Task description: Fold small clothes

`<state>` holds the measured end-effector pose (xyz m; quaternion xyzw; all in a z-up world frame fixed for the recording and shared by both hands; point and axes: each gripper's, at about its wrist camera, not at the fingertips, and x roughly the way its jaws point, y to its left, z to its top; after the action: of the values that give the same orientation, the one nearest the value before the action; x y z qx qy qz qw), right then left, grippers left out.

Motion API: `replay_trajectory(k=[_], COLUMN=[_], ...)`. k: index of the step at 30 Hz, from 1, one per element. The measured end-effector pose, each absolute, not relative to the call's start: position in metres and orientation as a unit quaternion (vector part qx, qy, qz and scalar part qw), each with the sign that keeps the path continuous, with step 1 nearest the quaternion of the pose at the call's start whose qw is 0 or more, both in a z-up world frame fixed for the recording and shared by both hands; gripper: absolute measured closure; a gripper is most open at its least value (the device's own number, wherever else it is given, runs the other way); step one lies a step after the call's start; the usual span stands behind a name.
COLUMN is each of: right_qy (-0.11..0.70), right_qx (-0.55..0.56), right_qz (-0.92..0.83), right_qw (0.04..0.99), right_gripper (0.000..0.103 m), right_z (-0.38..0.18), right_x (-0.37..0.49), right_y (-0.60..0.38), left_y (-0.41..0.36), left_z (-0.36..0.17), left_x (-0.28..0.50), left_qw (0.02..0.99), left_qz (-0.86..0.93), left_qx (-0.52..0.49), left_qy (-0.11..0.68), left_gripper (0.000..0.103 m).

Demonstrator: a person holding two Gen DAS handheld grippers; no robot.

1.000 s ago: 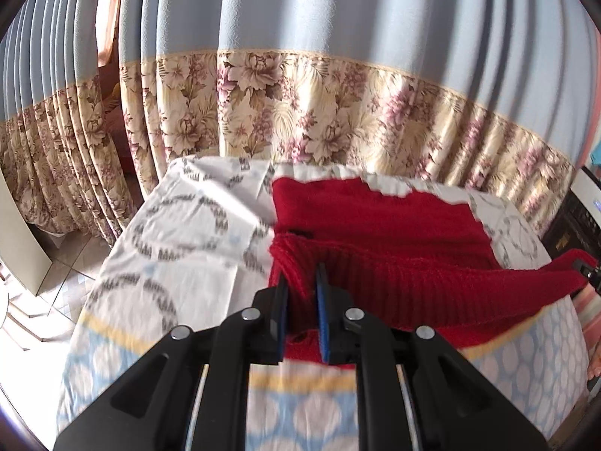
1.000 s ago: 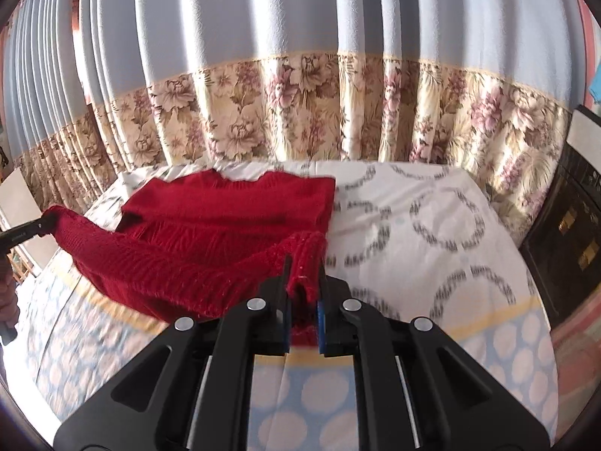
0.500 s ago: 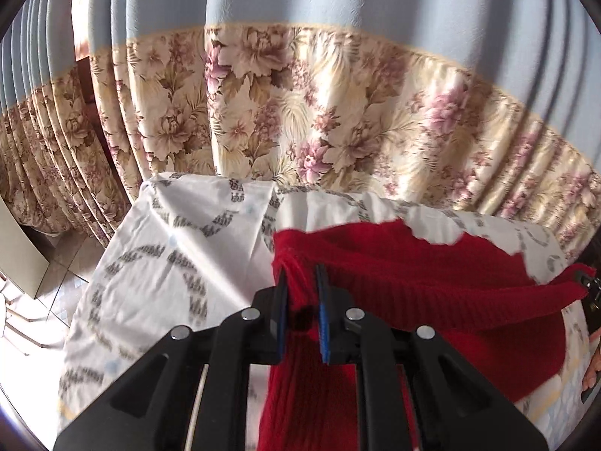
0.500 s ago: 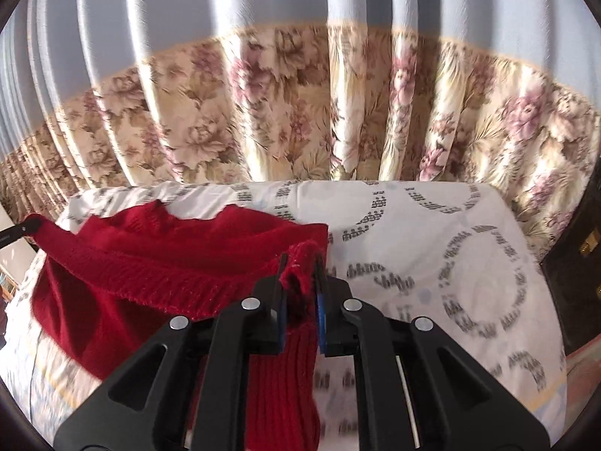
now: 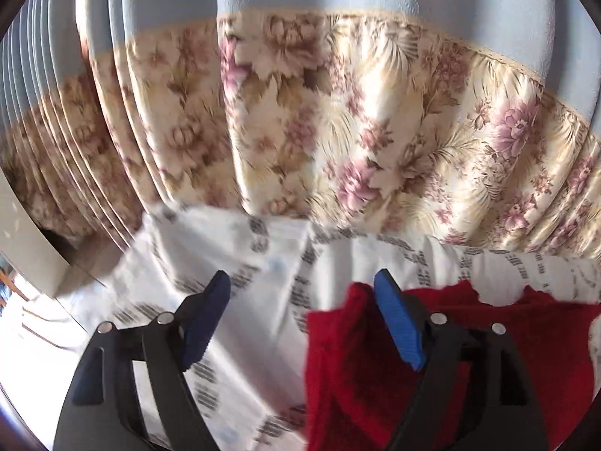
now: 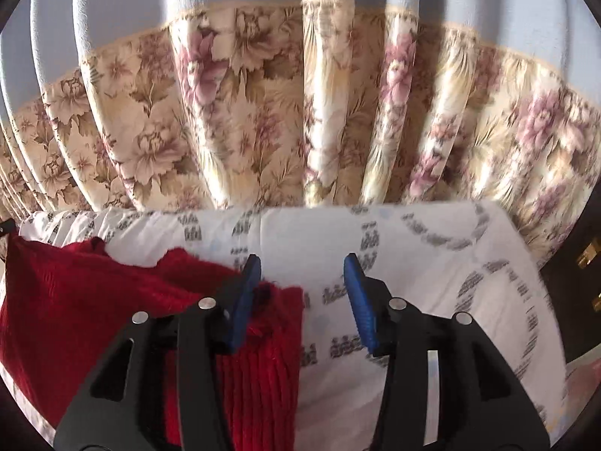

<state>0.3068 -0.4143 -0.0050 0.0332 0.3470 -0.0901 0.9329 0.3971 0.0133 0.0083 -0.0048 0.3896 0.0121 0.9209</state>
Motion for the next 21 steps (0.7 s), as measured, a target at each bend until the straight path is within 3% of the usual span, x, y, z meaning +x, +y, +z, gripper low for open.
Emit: replay_trajectory(k=[8, 21], right_qy=[0.341, 0.385], right_qx=[0.031, 0.041], right_qz=[-0.083, -0.035], right_qw=[0.936, 0.921], right_gripper=[0.057, 0.046], right_z=[0.012, -0.038], right_x=[0.269, 0.178], right_y=[-0.427, -0.403], left_y=[0.016, -0.018], left_z=[0.034, 0.015], left_x=[0.356, 0.246], left_qw=[0.935, 0.932], left_qz=[0.013, -0.031], left_qx=[0.031, 0.033], left_qy=[0.354, 0.359], left_gripper=[0.020, 0.017])
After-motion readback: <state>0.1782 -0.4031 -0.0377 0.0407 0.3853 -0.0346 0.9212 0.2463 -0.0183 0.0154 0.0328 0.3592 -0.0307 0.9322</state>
